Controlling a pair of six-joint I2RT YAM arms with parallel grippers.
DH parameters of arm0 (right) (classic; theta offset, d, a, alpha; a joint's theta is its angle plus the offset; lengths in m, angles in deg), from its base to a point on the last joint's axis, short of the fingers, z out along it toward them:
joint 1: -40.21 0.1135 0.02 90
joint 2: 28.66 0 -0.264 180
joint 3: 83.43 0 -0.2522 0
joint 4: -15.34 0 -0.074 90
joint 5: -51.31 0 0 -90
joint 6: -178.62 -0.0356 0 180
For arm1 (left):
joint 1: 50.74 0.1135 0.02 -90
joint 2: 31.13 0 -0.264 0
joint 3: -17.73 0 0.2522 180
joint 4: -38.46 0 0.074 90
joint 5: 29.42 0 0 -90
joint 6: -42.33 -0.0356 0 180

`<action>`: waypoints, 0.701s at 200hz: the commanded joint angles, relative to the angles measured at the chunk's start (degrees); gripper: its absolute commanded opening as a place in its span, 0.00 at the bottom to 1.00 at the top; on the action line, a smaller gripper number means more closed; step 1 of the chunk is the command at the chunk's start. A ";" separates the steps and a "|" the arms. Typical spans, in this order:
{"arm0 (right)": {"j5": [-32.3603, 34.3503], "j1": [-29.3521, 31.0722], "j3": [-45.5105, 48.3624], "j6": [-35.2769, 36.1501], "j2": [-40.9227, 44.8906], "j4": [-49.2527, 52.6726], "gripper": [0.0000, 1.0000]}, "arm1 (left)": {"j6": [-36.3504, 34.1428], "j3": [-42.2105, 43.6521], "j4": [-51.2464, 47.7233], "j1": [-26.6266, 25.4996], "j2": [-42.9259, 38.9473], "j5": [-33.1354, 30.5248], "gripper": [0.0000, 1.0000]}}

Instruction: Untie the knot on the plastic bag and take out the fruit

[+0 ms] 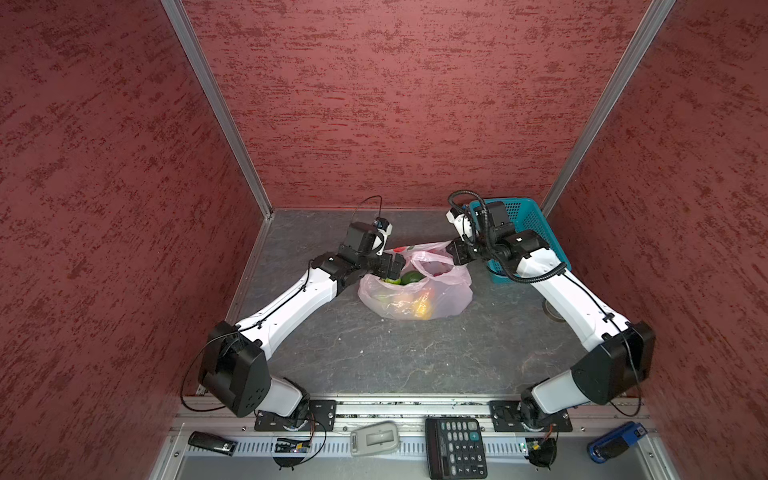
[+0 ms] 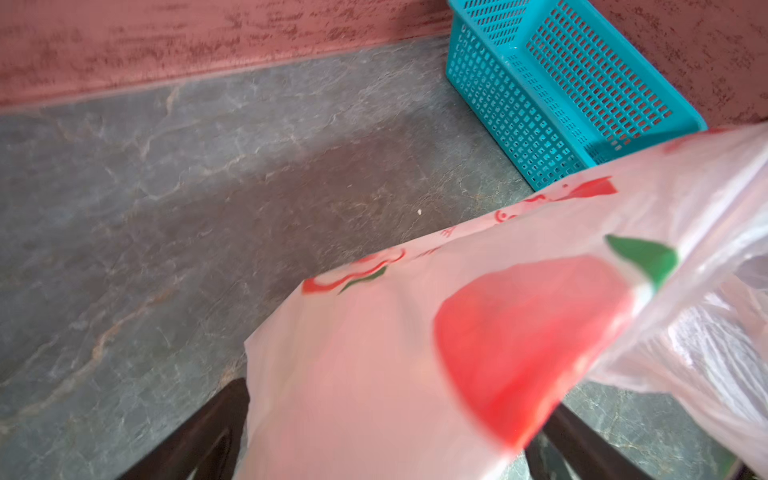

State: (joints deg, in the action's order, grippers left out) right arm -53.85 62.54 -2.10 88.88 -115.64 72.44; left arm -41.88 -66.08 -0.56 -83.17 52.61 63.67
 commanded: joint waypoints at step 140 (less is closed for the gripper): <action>4.19 -1.50 3.17 -2.25 4.07 6.58 0.00 | -3.61 -3.43 -2.96 9.84 6.18 -15.35 0.45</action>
State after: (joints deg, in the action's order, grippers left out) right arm -54.20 62.45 0.16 87.32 -112.80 76.00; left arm -44.99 -68.70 -1.52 -75.08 60.46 47.61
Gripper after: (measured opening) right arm 0.049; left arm 0.527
